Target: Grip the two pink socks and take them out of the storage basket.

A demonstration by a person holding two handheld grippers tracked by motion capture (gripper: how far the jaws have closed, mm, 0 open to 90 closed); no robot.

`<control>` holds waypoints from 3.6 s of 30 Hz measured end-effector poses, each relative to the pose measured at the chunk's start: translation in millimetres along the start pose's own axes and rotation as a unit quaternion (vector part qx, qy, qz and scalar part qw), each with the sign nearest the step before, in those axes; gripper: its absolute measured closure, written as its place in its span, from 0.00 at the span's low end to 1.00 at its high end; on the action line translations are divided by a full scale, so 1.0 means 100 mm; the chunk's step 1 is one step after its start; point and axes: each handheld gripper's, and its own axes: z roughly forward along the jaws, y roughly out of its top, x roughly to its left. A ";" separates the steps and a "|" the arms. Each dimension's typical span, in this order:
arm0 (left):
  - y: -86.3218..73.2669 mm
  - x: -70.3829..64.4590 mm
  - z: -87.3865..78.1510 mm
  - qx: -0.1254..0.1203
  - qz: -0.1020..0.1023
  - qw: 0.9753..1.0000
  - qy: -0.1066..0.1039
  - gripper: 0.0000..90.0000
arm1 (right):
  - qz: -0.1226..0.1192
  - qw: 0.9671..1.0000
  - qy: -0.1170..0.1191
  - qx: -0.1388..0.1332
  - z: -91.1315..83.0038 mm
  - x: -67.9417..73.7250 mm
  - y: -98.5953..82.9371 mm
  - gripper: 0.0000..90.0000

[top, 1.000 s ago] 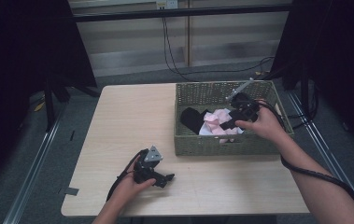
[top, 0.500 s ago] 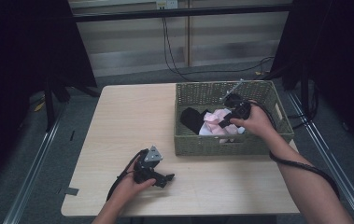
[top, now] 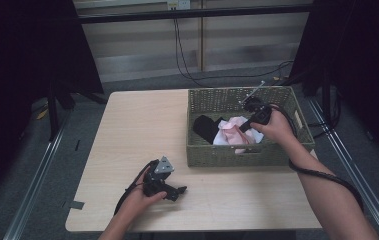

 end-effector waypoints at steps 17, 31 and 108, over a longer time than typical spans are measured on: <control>0.00 0.00 0.00 0.002 0.000 1.000 -0.002 0.04 | -0.012 1.000 -0.003 -0.008 -0.49 0.00 0.13 0.99; 0.00 0.00 0.00 0.002 0.000 1.000 -0.001 0.04 | -0.020 1.000 0.005 -0.008 -0.76 0.07 0.16 0.99; 0.00 0.00 0.00 -0.001 -0.001 1.000 0.000 0.04 | -0.127 0.986 0.102 -0.024 -1.27 0.92 -0.27 0.99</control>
